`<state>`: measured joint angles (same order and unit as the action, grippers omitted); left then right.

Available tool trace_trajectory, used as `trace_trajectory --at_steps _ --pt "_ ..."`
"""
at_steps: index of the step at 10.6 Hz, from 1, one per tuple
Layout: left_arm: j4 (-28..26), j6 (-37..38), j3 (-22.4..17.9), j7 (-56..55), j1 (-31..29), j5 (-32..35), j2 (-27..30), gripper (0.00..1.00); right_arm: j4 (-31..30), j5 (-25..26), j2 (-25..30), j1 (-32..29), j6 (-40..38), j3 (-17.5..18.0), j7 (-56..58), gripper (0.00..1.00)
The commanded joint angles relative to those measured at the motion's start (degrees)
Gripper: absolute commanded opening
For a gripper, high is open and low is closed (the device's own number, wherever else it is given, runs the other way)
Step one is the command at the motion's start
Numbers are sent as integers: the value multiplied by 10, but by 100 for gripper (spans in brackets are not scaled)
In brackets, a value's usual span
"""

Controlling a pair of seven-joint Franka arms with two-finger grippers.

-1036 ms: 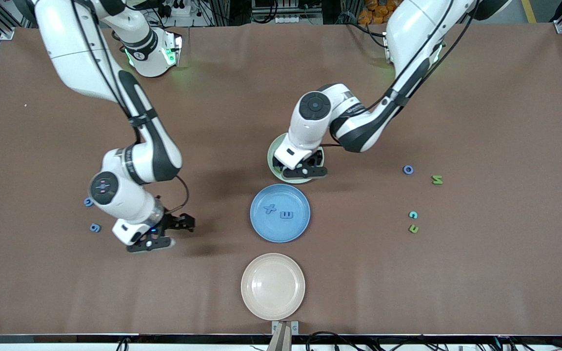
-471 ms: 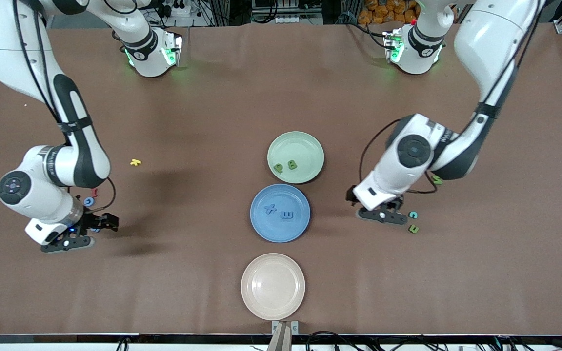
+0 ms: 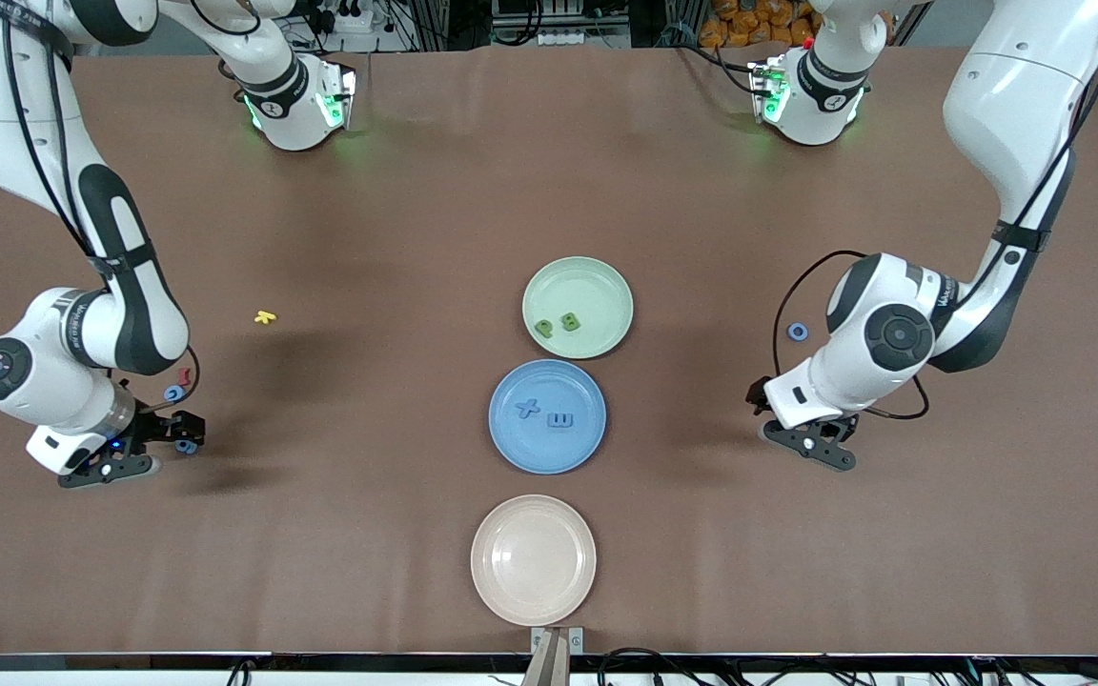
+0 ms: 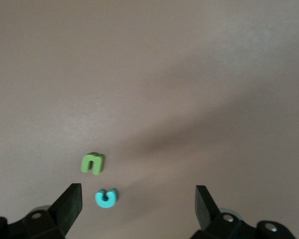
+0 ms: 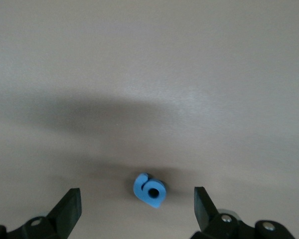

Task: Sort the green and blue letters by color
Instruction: 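Grasp the blue 6 with the right gripper while the left gripper reaches green n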

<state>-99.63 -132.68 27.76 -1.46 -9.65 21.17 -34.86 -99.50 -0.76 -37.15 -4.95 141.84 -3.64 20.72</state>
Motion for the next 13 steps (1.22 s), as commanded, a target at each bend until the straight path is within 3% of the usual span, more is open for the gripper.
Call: trace_trajectory --at_steps 1,3,6,9,11,12,13 --pt "1 -28 8 86 -49 39 -29 100 -3 -6 -18 -3 19 6 1 100" --pt "1 -55 7 118 -63 49 -55 85 -6 -6 -28 -4 40 6 1 100" --pt "3 -65 -1 117 -61 56 -72 73 -17 -6 -32 -7 45 6 1 100" --pt "4 -70 -9 117 -63 79 -78 71 -30 -6 -32 -16 63 6 2 98" --pt "4 -70 -10 117 -63 75 -82 69 -29 -6 -32 -17 59 6 1 39" --pt "5 -70 -10 117 -63 73 -86 68 -29 -11 -32 -16 59 7 1 31" --pt "7 -70 -10 117 -63 72 -89 67 -29 -24 -32 -16 59 7 1 30"
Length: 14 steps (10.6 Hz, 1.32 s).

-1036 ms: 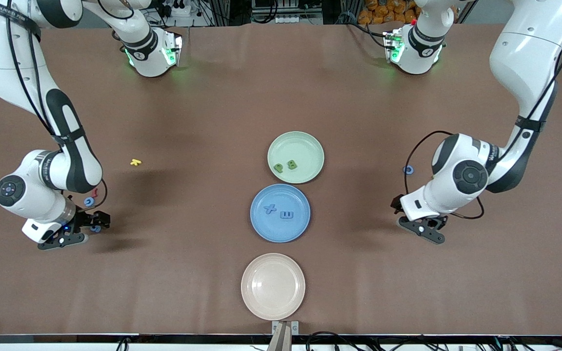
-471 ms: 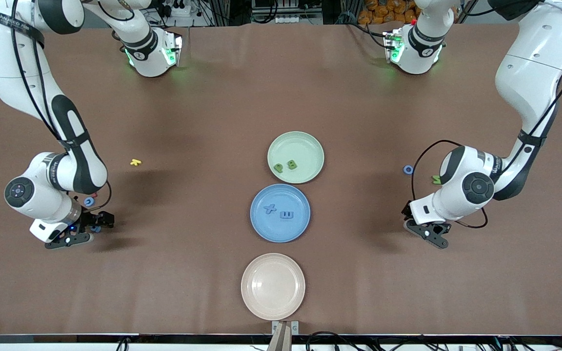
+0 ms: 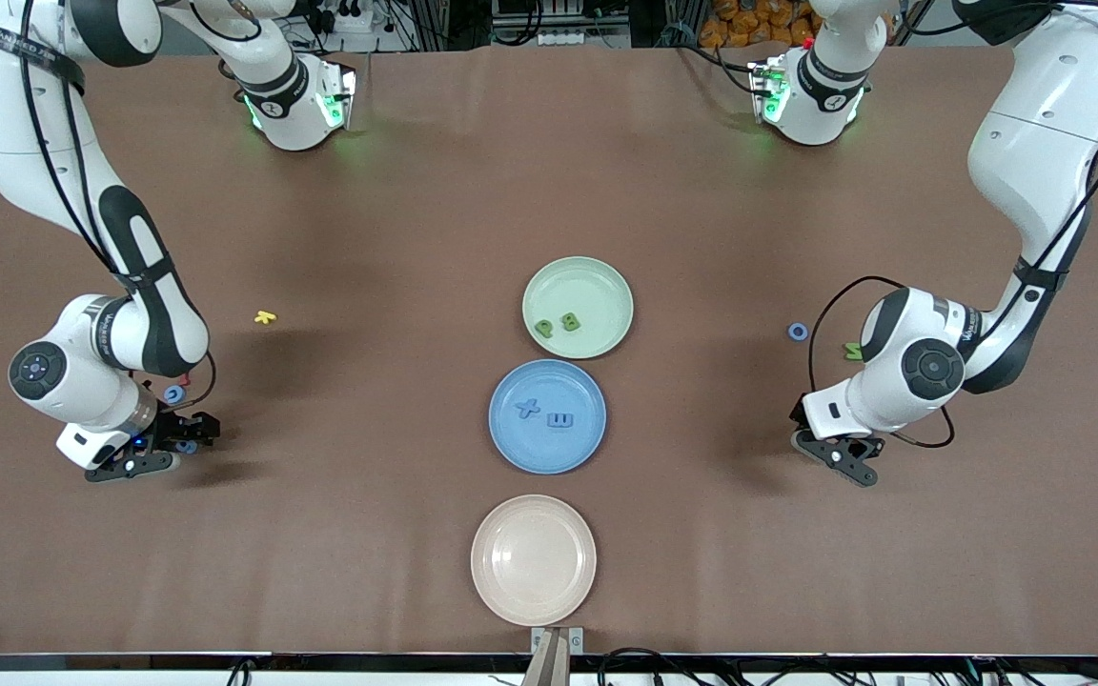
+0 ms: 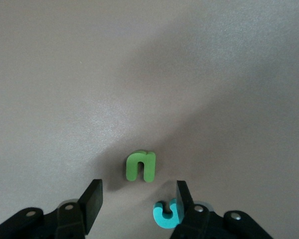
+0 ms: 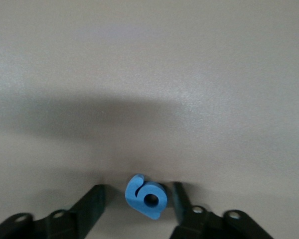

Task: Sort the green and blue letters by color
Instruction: 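Grasp the blue 6 with the right gripper while the left gripper reaches green n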

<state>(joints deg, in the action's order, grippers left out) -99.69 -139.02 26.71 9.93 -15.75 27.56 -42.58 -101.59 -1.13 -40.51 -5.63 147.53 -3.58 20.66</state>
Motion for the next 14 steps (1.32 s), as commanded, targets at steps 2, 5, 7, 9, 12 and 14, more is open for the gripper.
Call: trace_trajectory --at_steps 2,5,7,9,12,14 --pt "14 -6 1 2 0 7 -12 64 -7 -40 2 -9 0 7 2 24" --pt "17 -6 1 -3 4 7 -13 60 -4 -48 4 -7 -2 7 2 22" --pt "23 -6 1 -3 5 7 -21 58 2 -49 13 -1 -20 8 -9 21" --pt "27 -6 1 -3 5 7 -22 56 10 -49 31 18 -54 9 -49 21" --pt "27 -6 1 -3 5 7 -26 36 12 -59 45 74 -66 9 -133 21" --pt "27 -6 1 -6 5 7 -28 17 26 -101 43 133 -66 9 -202 21"
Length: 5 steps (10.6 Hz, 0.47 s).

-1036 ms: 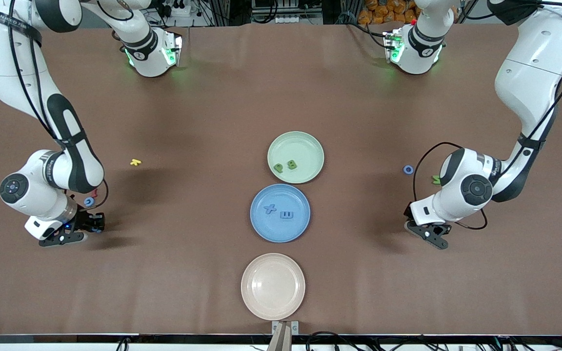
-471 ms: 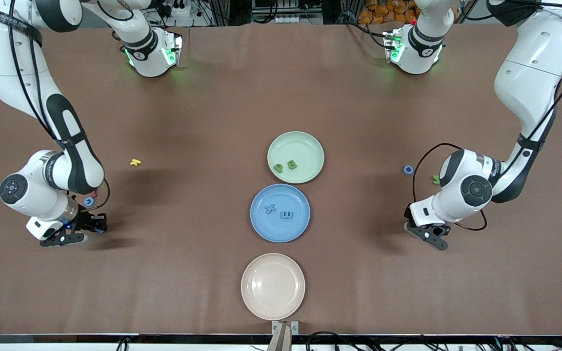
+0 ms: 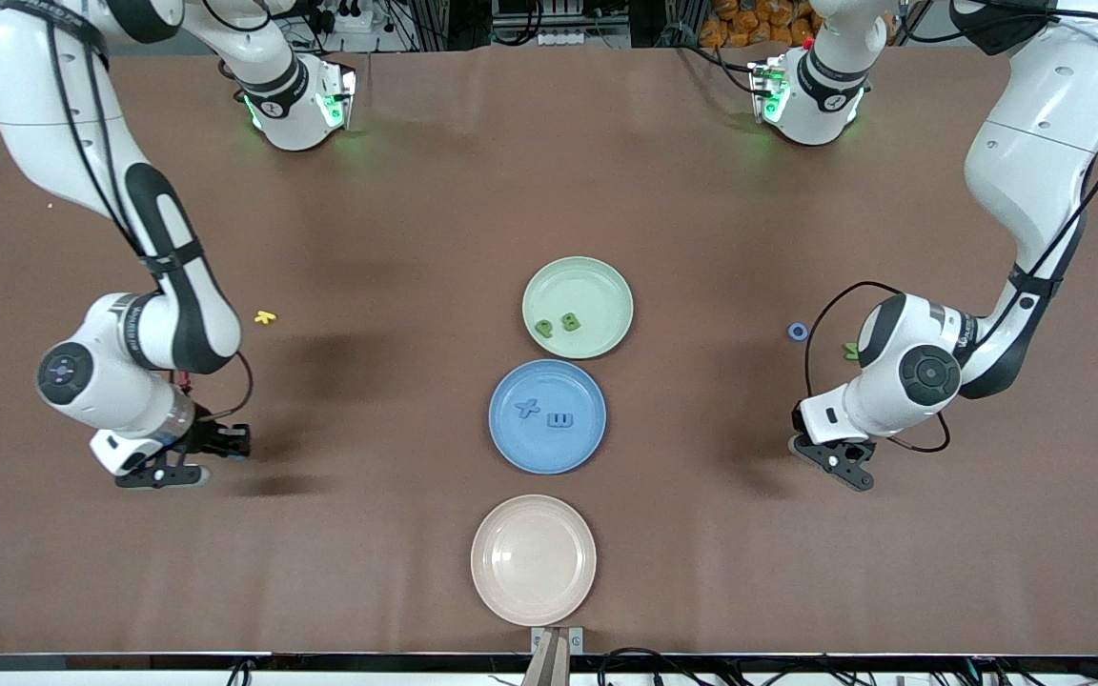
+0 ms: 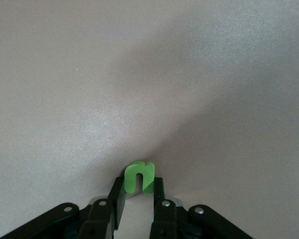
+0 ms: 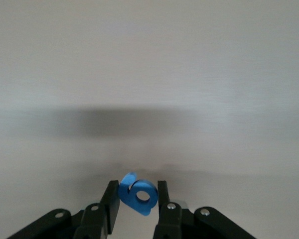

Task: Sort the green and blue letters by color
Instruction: 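Grasp the blue 6 with the right gripper while the left gripper reaches green n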

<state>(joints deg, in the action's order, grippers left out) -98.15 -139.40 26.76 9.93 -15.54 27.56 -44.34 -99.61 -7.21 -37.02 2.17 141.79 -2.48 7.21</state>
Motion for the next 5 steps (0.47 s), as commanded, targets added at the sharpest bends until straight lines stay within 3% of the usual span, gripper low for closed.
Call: trace_trajectory --at_steps 1,2,5 --pt "12 -3 0 -6 3 7 -10 5 15 -55 7 83 -7 -2 -105 21" --pt "12 -3 0 -5 3 7 -9 0 26 -62 5 119 -7 -3 -144 22" --pt "24 6 4 -4 3 5 4 0 57 -63 -8 192 -3 -3 -197 22"
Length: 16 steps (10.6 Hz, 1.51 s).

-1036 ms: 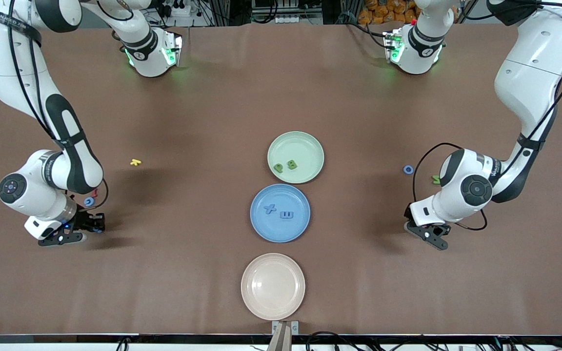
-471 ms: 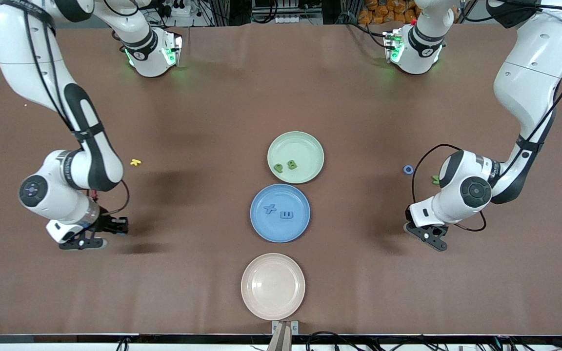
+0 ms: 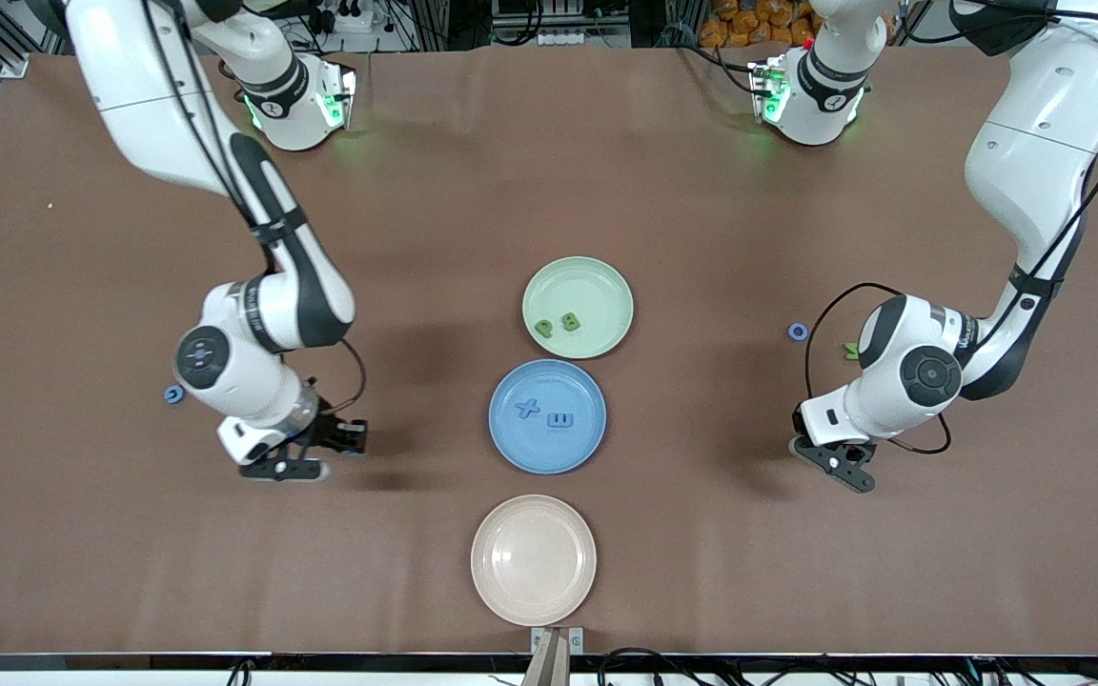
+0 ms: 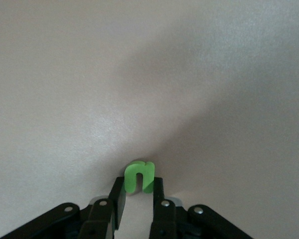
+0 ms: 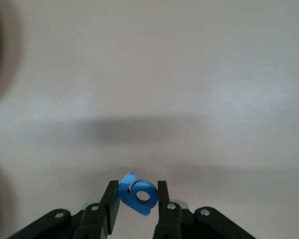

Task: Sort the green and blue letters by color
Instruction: 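Lift the blue 6 toward the blue plate while the left gripper grasps n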

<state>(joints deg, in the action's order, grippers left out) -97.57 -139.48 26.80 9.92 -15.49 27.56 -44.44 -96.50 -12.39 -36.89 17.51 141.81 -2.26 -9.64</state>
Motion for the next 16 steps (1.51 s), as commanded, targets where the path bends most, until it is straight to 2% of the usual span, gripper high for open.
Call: trace_trajectory --at_steps 1,3,6,9,10,11,14,16 --pt "19 16 7 -5 2 5 10 0 32 -11 -16 65 0 -5 -30 22" --pt "21 37 23 -14 2 -17 16 0 63 -14 -32 106 0 -5 -54 23" --pt "19 101 75 -92 -2 -41 34 0 115 -15 -67 164 8 1 -87 23" --pt "16 169 140 -227 0 -41 51 0 123 -14 -85 173 56 41 -109 32" --pt "14 188 167 -287 0 -41 51 0 122 -13 -89 179 59 44 -119 52" --pt "10 208 188 -340 4 -41 51 0 122 -13 -88 179 59 43 -118 100" --pt "-3 210 200 -518 73 -37 46 0 108 -12 -77 170 51 44 -115 100" --pt "0 206 199 -600 117 -38 42 0 84 -10 -54 142 34 44 -108 100"
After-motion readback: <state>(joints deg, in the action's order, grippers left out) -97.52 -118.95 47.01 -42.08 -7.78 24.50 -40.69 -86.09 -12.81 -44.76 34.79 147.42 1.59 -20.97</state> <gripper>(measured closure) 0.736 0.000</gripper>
